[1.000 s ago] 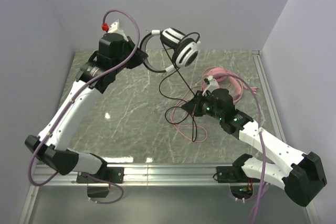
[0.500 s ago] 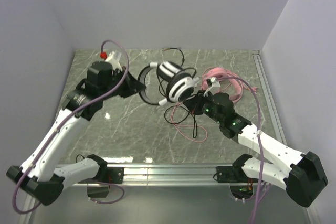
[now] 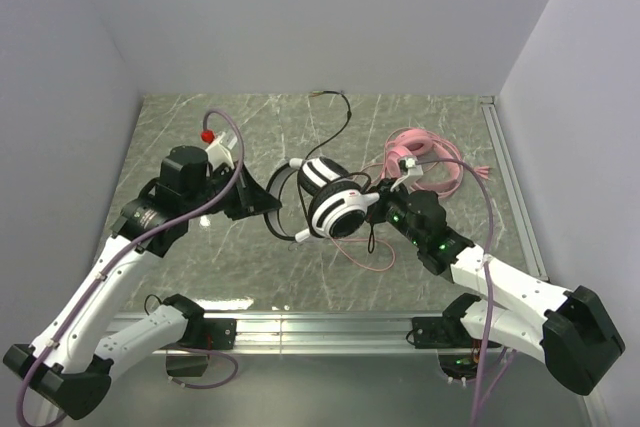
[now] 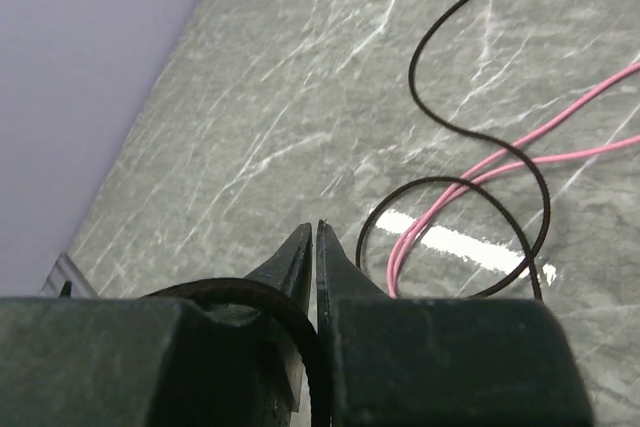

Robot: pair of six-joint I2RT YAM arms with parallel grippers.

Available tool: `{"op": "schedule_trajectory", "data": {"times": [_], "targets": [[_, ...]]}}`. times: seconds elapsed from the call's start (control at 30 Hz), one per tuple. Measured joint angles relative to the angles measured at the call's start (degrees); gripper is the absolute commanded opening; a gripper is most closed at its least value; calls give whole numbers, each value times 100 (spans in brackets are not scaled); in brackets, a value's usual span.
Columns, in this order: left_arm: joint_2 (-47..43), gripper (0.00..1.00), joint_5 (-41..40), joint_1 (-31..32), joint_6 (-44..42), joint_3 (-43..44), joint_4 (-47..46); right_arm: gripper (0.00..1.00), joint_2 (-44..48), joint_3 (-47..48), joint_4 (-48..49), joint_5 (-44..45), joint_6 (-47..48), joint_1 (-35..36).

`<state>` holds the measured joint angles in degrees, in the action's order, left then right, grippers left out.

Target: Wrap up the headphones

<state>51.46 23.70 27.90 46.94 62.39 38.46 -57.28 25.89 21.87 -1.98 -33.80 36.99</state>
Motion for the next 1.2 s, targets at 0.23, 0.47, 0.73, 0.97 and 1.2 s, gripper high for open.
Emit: {"op": "schedule_trajectory", "data": {"times": [0.23, 0.47, 0.73, 0.97, 1.2], "targets": [[-157, 0, 549, 2, -55, -247, 20, 21, -17, -245, 323, 426, -83, 0], [-293, 0, 1169, 26, -341, -258, -4, 19, -511, -232, 507, 713, -83, -2], [-260, 0, 1543, 254, -719, -599, -4, 19, -1226, 26, 675, 601, -136, -245], [-168, 0, 1357, 1054, -730, -678, -175, 17, -1829, 221, 1108, 55, -354, -826], [286, 0, 990, 1875, -918, -695, -229, 15, -2107, 772, 1152, -608, -455, -1447]]}}
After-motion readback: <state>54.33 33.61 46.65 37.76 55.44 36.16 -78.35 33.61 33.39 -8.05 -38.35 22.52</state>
